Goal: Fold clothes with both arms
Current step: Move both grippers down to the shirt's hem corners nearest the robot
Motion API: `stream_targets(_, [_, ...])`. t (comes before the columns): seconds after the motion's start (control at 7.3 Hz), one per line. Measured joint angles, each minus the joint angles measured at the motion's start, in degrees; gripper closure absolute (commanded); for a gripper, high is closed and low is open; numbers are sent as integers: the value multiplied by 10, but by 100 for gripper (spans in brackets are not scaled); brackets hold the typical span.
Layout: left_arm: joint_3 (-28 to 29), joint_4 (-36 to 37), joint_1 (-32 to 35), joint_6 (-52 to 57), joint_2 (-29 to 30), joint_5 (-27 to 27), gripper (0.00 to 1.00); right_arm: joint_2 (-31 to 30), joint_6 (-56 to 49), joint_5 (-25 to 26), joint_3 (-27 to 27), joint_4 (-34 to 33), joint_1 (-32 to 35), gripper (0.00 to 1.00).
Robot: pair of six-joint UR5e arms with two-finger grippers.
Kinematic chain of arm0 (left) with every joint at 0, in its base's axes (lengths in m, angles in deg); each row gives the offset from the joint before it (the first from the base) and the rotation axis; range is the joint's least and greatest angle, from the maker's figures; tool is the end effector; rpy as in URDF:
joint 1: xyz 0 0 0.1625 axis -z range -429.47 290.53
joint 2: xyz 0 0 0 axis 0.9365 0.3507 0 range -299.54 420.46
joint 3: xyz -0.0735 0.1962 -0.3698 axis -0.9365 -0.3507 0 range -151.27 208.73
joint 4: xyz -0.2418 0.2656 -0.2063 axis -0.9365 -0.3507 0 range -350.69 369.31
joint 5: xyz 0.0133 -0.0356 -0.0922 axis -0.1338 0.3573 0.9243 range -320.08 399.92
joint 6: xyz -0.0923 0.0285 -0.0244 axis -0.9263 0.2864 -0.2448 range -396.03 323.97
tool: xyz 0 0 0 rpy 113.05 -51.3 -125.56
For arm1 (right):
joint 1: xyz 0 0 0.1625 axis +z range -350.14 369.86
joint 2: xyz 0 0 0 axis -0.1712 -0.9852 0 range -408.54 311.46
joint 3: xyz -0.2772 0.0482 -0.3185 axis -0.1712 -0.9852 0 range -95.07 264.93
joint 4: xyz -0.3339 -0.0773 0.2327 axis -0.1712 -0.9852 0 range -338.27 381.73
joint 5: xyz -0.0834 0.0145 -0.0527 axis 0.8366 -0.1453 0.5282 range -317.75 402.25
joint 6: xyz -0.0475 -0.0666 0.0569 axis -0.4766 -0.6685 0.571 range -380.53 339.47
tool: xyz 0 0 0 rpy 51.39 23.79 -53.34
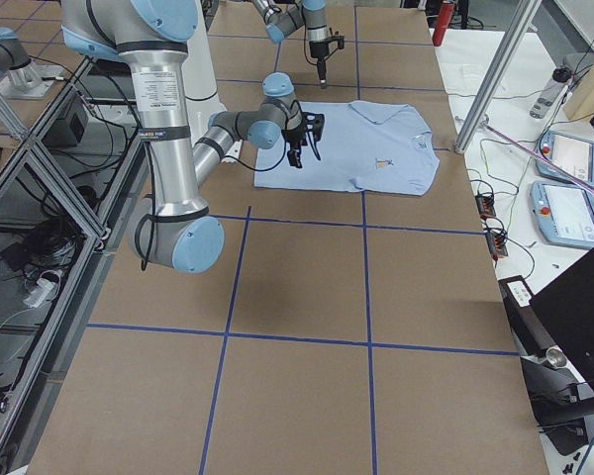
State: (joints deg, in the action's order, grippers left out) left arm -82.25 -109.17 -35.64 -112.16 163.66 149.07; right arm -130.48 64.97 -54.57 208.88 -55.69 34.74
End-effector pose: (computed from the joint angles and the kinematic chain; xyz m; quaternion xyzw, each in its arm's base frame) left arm 0.4016 -0.3903 0.3106 0.0772 0.5263 -0.0607 0.8446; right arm -0.3929 -0.3161 0.2968 0.0649 -0.4562 0.1301 0.8779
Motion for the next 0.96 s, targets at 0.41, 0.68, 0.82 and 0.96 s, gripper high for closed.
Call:
stream_targets(0.41, [-86,-3,-142,-142,-96,-112,27,-88,87,113,26,107,-118,0])
stream_targets(0.68, [-82,-4,-218,-218,-114,-180,28,-117,109,155,23,151,-154,0])
stream_targets(0.82, [-73,-4,-234,-231,-116,-197,30,-120,112,161,22,156,-160,0])
stream_targets(0.96, [-66,-4,-244,-237,-116,-206,36,-121,112,164,21,157,-162,0])
